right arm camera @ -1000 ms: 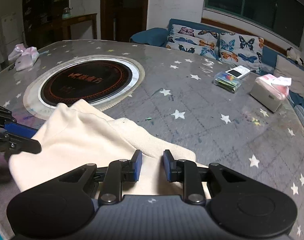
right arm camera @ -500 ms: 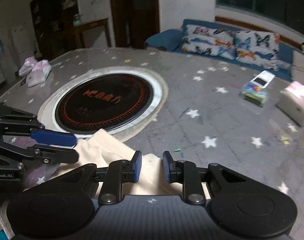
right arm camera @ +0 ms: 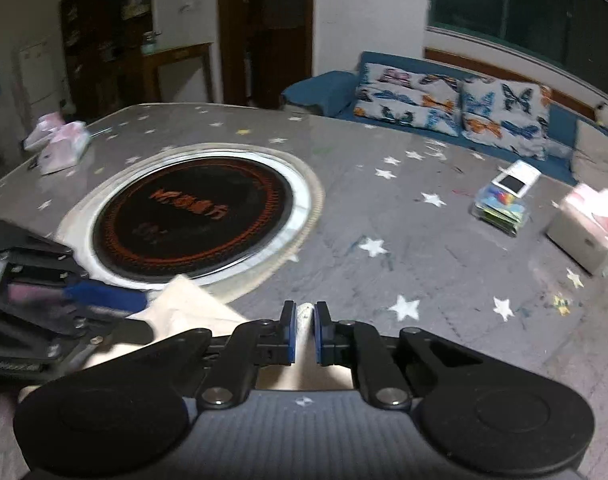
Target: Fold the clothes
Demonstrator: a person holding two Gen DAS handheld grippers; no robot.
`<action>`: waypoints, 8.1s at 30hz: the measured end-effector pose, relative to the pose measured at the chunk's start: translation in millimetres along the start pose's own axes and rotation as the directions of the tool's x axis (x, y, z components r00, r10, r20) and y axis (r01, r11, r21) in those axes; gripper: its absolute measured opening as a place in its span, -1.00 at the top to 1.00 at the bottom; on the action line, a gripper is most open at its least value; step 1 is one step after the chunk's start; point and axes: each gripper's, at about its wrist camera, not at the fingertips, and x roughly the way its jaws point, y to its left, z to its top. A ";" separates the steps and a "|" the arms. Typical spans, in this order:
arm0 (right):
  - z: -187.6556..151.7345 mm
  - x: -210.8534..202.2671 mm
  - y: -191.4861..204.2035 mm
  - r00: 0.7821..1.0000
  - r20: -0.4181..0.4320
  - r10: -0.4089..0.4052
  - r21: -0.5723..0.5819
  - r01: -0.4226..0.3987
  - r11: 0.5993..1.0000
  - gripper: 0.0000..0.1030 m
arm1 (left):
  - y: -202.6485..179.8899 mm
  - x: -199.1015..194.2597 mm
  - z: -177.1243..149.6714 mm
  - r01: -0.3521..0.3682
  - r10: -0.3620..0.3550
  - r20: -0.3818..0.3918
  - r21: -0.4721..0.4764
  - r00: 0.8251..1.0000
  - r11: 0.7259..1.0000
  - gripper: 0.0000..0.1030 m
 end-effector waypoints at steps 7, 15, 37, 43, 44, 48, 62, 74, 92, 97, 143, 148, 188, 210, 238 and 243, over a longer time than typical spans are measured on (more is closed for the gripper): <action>3.7 -8.3 -7.9 1.000 0.016 0.006 0.025 -0.007 1.000 0.78 | 0.4 -2.4 3.3 -0.017 0.017 -0.004 0.001 1.000 1.000 0.49; -20.7 -61.5 -32.8 0.997 0.029 -0.072 0.076 0.069 0.995 0.77 | -15.1 -15.0 16.1 0.008 -0.009 0.047 0.014 0.999 1.000 0.52; -64.0 -96.6 -67.5 0.988 0.014 -0.153 0.149 0.150 0.977 0.77 | -60.7 49.3 36.0 0.057 -0.056 -0.048 0.039 0.997 0.998 0.52; -76.7 -118.8 -59.8 0.988 -0.003 -0.157 0.121 0.156 0.980 0.77 | -60.7 40.9 36.1 0.047 -0.046 -0.033 0.032 0.998 0.998 0.52; -79.1 -122.5 -58.1 0.988 -0.006 -0.156 0.116 0.156 0.981 0.77 | -61.7 37.7 35.8 0.048 -0.047 -0.027 0.034 0.999 0.998 0.52; -89.6 -126.4 -50.4 0.989 -0.017 -0.149 0.109 0.150 0.983 0.77 | -68.0 15.2 30.0 0.063 -0.063 0.009 0.042 0.998 0.997 0.52; -113.5 -158.5 -23.5 0.991 -0.011 -0.133 0.091 0.133 0.987 0.77 | -55.4 -17.1 -2.7 -0.002 0.002 0.001 0.024 1.000 1.000 0.52; -122.5 -171.3 -40.6 0.992 -0.007 -0.129 0.190 0.128 0.973 0.77 | -53.8 -24.7 -11.7 -0.042 0.042 0.003 0.033 0.999 0.999 0.52; -116.1 -130.0 -48.6 0.982 -0.003 -0.187 0.210 0.183 0.960 0.95 | -62.3 -27.1 -17.2 -0.041 0.041 0.003 0.072 0.999 0.997 0.51; -120.3 -123.1 -49.3 0.971 -0.018 -0.240 0.190 0.239 0.952 0.95 | -60.3 -26.3 -20.3 -0.044 0.045 -0.001 0.076 0.999 0.996 0.50; -65.5 -98.2 -26.0 0.993 0.035 -0.109 0.086 0.106 0.991 0.48 | -76.9 37.0 40.1 -0.002 0.002 -0.032 0.027 0.999 1.000 0.31; -72.1 -109.6 -12.5 0.995 0.038 -0.089 0.074 0.086 0.994 0.33 | -74.6 24.9 33.1 -0.032 0.032 -0.035 0.010 0.999 0.999 0.10; -84.6 -127.6 49.2 0.990 0.142 -0.021 0.039 0.016 0.999 -1.00 | -39.1 -56.9 -7.0 -0.186 0.192 0.037 -0.127 0.981 0.974 -1.00; -67.2 -96.6 106.5 0.980 0.050 0.193 -0.136 -0.185 0.973 0.52 | -8.2 -75.5 -14.1 -0.298 0.308 -0.013 -0.296 0.951 0.908 -0.97; -119.2 -152.6 5.2 0.988 0.011 -0.151 0.158 0.148 0.976 0.60 | -54.3 -50.9 -27.2 -0.166 0.166 -0.014 -0.097 0.986 0.981 -0.86; -133.4 -150.6 -12.0 0.986 -0.009 -0.168 0.226 0.166 0.960 0.61 | -57.6 -43.8 -28.9 -0.172 0.169 -0.043 -0.068 0.985 0.983 -0.80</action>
